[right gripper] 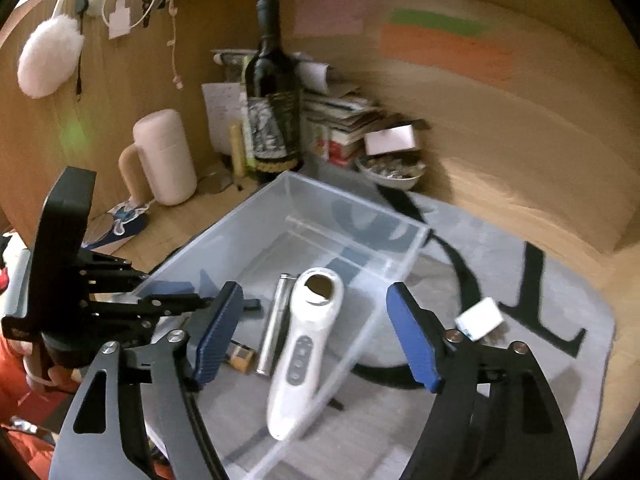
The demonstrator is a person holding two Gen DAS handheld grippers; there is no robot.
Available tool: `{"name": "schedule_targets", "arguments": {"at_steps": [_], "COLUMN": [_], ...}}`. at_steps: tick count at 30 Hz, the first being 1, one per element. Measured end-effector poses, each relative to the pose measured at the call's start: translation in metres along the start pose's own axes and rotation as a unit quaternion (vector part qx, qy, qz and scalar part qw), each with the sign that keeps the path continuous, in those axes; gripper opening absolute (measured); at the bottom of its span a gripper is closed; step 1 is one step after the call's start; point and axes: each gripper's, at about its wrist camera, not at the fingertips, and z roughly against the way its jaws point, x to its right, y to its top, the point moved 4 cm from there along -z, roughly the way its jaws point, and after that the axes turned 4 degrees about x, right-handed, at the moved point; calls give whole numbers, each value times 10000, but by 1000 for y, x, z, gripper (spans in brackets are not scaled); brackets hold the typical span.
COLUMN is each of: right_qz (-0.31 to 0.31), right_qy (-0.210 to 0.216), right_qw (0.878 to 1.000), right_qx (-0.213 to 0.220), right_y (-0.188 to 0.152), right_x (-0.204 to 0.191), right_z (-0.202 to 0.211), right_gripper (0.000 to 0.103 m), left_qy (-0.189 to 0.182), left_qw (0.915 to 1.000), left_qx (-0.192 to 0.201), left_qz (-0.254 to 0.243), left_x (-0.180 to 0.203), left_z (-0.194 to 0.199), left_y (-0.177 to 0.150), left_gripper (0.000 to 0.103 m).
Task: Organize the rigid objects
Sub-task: 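Move the right tool to the small black plug-like item and grasp it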
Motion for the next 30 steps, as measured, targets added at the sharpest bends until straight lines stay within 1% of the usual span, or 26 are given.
{"name": "schedule_targets", "arguments": {"at_steps": [4, 7, 14, 19, 25, 28, 30], "right_qz": [-115, -210, -573, -930, -1249, -1367, -1456], "right_qy": [-255, -497, -1065, -1283, -1232, -1225, -1237], "right_qw": [9995, 9983, 9924, 9874, 9835, 9808, 9790], "right_qx": [152, 222, 228, -12, -438, -660, -715], "right_y": [-3, -9, -33, -63, -107, -125, -133], "right_x": [16, 30, 67, 87, 89, 90, 94], "right_z": [18, 32, 63, 71, 62, 53, 53], "right_gripper": [76, 77, 77, 77, 77, 77, 77], "left_qy": [1, 1, 2, -3, 2, 4, 5], "left_qw": [10000, 10000, 10000, 10000, 10000, 10000, 10000], "left_qx": [0, 0, 2, 3, 2, 3, 4], "left_qz": [-1, 1, 3, 6, -5, 1, -5], "left_x": [1, 1, 0, -1, -2, -1, -2], "left_z": [0, 0, 0, 0, 0, 0, 0], "left_y": [1, 1, 0, 0, -1, 0, -1], "left_gripper": [11, 11, 11, 11, 11, 11, 11]}}
